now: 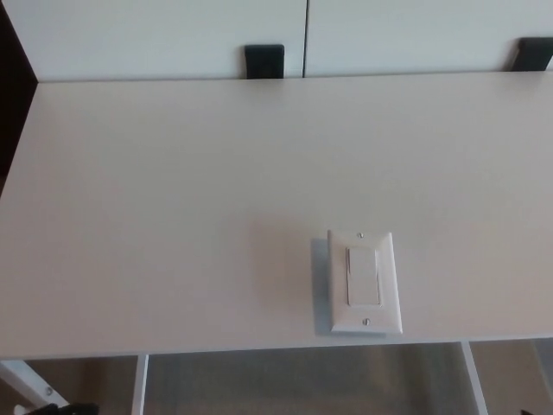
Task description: The robot walk towards a table in front and then clicks the light switch button using the right hand's index finger
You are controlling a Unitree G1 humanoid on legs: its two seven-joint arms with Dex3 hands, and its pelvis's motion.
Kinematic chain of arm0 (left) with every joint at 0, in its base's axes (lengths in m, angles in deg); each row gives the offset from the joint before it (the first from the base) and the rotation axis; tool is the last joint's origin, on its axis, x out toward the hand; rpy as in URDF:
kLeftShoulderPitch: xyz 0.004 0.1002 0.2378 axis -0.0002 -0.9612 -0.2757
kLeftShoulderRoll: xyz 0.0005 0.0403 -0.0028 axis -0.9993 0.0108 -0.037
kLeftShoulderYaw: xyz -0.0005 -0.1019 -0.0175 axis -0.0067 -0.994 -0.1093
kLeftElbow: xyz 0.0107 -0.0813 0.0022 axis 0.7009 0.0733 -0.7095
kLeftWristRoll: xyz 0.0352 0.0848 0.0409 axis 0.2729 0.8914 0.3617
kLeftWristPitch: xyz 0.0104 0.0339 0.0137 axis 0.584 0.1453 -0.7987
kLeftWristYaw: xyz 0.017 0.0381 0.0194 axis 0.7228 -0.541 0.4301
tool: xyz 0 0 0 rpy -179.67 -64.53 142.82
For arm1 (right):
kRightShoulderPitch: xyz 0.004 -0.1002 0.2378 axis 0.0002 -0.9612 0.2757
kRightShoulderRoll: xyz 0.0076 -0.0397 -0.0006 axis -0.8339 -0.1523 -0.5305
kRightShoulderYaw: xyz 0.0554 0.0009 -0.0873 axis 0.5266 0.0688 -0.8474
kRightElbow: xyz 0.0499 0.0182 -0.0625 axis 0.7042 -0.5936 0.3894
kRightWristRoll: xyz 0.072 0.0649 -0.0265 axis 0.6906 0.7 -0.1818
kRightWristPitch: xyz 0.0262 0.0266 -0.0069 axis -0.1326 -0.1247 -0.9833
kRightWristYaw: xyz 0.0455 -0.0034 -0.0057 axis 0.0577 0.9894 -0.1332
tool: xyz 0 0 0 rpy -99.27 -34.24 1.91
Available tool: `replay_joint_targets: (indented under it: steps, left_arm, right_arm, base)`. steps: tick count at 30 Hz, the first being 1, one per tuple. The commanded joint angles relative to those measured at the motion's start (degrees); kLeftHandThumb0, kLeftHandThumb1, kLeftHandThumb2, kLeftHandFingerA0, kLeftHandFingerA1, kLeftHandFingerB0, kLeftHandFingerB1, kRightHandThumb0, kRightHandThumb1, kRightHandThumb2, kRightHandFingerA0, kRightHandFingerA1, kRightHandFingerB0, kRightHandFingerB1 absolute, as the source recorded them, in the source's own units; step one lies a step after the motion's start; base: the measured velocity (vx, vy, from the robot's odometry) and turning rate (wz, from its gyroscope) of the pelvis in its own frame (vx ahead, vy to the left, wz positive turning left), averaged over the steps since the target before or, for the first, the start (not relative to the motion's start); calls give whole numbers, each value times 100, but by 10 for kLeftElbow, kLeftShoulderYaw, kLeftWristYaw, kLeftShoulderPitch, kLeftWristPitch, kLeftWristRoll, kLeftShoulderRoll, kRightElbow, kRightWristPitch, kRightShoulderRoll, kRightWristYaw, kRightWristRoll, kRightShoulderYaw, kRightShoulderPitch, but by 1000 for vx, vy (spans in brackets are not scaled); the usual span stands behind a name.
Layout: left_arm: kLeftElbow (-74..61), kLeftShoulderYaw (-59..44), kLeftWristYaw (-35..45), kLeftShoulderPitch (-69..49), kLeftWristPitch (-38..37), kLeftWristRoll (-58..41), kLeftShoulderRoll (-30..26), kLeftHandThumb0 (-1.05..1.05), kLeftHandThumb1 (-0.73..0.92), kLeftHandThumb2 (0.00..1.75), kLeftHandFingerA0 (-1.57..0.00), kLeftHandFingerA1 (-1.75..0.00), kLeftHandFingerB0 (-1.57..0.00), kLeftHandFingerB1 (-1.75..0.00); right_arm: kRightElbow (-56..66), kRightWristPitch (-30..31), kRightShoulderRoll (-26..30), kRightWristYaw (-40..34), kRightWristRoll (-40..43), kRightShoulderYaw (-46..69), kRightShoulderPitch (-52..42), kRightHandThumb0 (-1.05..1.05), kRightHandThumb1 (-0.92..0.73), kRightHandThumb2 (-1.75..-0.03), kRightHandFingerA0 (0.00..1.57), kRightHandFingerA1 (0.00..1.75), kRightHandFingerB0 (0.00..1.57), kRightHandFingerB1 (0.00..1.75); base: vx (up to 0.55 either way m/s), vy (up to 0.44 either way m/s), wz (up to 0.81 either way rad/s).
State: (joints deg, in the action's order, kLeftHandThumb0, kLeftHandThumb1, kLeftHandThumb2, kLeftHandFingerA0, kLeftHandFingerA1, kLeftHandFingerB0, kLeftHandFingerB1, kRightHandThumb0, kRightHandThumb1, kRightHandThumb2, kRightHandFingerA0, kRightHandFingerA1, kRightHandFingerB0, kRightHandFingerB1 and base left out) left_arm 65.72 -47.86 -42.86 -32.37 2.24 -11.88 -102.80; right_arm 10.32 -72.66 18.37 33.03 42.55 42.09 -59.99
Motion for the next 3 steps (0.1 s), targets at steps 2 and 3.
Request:
replay_joint_targets:
  steps: [2,3]
  left_arm:
    - [5,-4,-8,-6,-16,9,-4,-7,66,59,-43,-40,-34,-33]
    - [5,-4,-8,-6,-16,9,-4,-7,66,59,-43,-40,-34,-33]
  right_arm:
    - [-8,-24,4,25,49,8,-4,-57,-33,-78,0,39,1,34]
    - [-8,-24,4,25,49,8,-4,-57,-33,-78,0,39,1,34]
  base:
    - [0,0,0]
    - [0,0,0]
